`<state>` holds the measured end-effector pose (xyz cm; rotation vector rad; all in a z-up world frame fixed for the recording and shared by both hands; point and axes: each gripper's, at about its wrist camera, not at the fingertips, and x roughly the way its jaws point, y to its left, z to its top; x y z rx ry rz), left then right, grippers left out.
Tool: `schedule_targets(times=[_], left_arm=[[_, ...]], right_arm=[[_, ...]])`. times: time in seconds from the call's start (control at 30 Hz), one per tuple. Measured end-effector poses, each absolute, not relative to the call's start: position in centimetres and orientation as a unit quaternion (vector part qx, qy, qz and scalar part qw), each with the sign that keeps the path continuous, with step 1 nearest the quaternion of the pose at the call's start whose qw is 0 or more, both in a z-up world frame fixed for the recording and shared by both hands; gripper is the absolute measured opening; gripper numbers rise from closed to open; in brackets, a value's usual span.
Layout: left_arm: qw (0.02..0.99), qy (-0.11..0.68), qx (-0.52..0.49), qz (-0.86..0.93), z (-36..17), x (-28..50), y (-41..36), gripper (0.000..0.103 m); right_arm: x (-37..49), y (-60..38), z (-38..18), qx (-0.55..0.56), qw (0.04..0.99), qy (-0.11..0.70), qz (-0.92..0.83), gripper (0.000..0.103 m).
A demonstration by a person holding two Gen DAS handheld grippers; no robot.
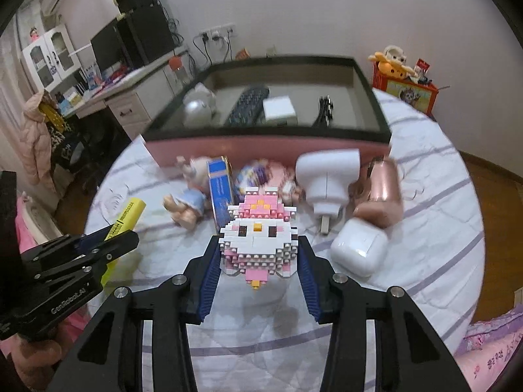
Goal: Organize rigid objects
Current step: 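Carry the highlighter and block cat into the box and open both tools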
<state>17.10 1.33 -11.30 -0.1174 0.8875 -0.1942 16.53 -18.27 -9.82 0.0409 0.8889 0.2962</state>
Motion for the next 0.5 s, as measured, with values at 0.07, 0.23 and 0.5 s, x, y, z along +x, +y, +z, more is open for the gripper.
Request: schedule_targets(times=[0.07,0.23,0.5], left_arm=[[0.900,0.423,-0.054,-0.092,-10.1,17.6,1.3,0.026],[0.907,0.409,-0.043,-0.093,-6.7,20.3,1.3,0.026],[0.916,0.386,-0.028,-0.103,-1.7,26.5,0.8,0.026]], right_arm=[[16.8,-18.3,-8.7,0.017,0.897,0.418,0.145,0.045],[18.5,-18.4,-6.0,0.008,0.906,0.397,0.147,0.045],[24.6,-19.1,-1.9,0.002,0.919,0.369,0.142,0.045]])
